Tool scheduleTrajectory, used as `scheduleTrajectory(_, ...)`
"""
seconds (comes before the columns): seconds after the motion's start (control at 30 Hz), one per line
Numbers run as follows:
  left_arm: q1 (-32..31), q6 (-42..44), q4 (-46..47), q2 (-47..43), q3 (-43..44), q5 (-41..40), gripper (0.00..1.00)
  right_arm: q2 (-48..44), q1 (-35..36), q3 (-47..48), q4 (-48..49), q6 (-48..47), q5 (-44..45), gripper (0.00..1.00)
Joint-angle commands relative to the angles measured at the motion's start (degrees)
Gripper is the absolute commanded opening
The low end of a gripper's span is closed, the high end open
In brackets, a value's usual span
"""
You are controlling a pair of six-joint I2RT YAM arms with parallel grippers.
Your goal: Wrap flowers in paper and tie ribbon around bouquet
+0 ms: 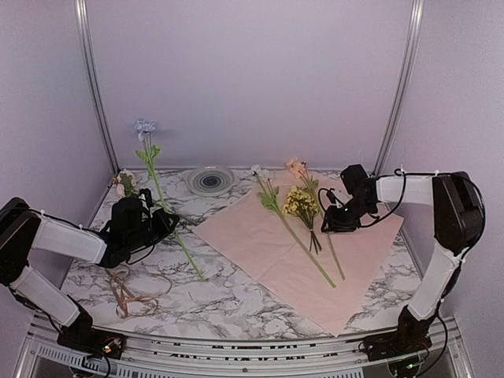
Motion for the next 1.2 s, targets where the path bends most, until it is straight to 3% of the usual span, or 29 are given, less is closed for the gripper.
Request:
scheduleTrajectory(0.0, -1.2, 2.7, -0.4, -2.8, 1.5, 0.9, 0.0, -8.0, 2.8, 3.5, -1.1, -0.3, 4.7, 0.5)
scheduleTrajectory(0.17, -5.7, 6.2, 2.9, -4.3, 3.4, 1.6, 0.0, -12.9, 16.6, 4.9, 5.6, -4.6, 5.5, 0.63)
scheduleTrajectory(0.23, -7.3, 6.6, 6.9, -4.6, 3.6, 3.4, 0.0, -13.5, 23.7, 4.6, 13.8, -6.2, -0.1, 0.66)
scheduleTrajectory(0.33, -8.9, 5.9, 13.1, -4.9, 3.8, 5.6, 0.0, -12.5, 30.2, 2.8, 28.4, -4.8, -12.2, 0.69)
scheduleTrajectory(0.4, -10.8, 4.9, 17.6, -5.0, 3.4, 6.3, 0.0, -10.2, 33.7, 3.9, 33.3, -3.8, -17.1, 0.71)
scheduleTrajectory(0.73, -13.4, 1.6, 29.4, -2.4, 3.8, 8.8, 0.0, 2.1, 37.7, 10.7, 39.2, 1.5, -19.3, 0.69)
scheduleTrajectory(0.83, -13.9, 1.8, 30.2, -1.8, 3.8, 8.9, 0.0, 3.9, 38.0, 11.1, 39.9, 2.2, -20.0, 0.6)
scheduleTrajectory(1.0, -14.1, 1.6, 30.7, -0.6, 3.9, 8.3, 0.0, 3.4, 37.9, 10.2, 39.3, 2.8, -16.6, 0.0)
scheduleTrajectory(1.07, -14.1, 2.0, 30.0, -0.7, 3.1, 6.2, 0.0, 1.8, 37.3, 8.5, 39.6, 3.9, -13.4, 0.0)
scheduleTrajectory(1.17, -14.0, 2.8, 25.8, -1.4, 1.5, 0.4, 0.62, 0.4, 34.8, 8.7, 34.2, 4.6, -10.7, 0.0)
